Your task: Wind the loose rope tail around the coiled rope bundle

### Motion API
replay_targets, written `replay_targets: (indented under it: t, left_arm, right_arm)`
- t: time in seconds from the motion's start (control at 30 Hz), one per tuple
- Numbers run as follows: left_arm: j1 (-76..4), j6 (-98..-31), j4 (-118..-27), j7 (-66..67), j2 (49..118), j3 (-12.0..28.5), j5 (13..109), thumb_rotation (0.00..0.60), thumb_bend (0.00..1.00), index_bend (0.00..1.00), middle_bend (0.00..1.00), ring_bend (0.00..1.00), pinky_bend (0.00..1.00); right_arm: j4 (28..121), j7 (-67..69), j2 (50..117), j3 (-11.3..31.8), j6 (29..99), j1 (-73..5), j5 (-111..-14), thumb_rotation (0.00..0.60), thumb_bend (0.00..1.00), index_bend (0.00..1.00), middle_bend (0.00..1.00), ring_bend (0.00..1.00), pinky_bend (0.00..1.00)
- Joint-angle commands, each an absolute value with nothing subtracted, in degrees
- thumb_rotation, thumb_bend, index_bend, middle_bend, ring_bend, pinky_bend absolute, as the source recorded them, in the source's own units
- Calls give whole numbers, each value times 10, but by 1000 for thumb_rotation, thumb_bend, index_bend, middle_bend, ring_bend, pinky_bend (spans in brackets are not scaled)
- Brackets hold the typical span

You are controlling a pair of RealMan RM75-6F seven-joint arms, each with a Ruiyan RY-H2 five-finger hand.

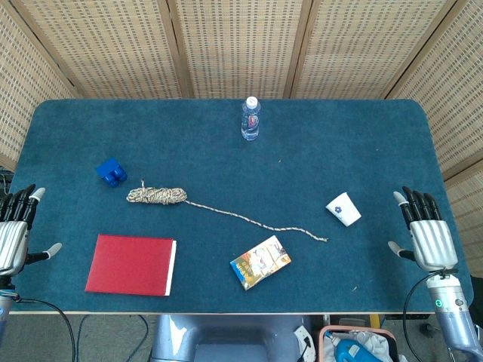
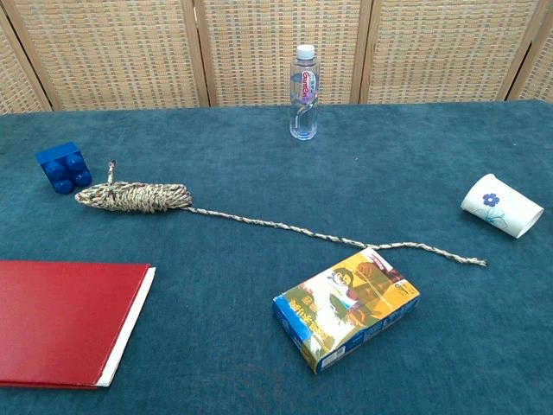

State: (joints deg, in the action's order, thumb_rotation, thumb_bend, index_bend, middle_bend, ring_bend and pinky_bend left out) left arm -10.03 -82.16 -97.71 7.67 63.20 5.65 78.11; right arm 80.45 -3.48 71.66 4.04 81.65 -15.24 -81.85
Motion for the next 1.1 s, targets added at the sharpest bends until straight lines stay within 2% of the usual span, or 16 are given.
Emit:
replay_targets:
  t: [0.03,0.27,0.43,0.47,0.6,0.73,0.9,1.1]
  left_arm:
    - [-100,-820,-977,76,632,58,779,600,0,0,0,0,0]
    - [-102,-811,-979,76,633,57,774,600,0,0,0,0,0]
    - [-104,-808,-978,80,635,61,766,600,0,0,0,0,0]
    - [-104,-807,-977,81,636,62,764,600,0,0,0,0,0]
    - [-106,-803,-974,80,637,65,758,600,0,0,0,0,0]
    - [-107,-798,-970,79,638,68,751,600,0,0,0,0,0]
    - [-108,-794,-965,78,638,69,745,600,0,0,0,0,0]
    - [-112,-782,-960,77,639,71,735,600,0,0,0,0,0]
  right_arm:
    - [809,-33,715,39,816,-152,-827,600,0,0,0,0,0]
    - [826,66,701,41,748,-208,-880,600,0,12,0,0,0]
    - [835,108,691,67,616,-308,-885,600,3,137,0,0,0]
    - [835,112,694,72,590,-324,-876,600,22,185,0,0,0]
    - [828,106,718,86,523,-372,-856,600,208,346,0,0,0]
    - [800,84,767,94,451,-417,-817,600,256,374,0,0,0]
    - [749,47,818,102,413,-441,-760,600,257,445,0,0,0]
    - [722,-9,867,99,394,-454,-704,600,257,463,0,0,0]
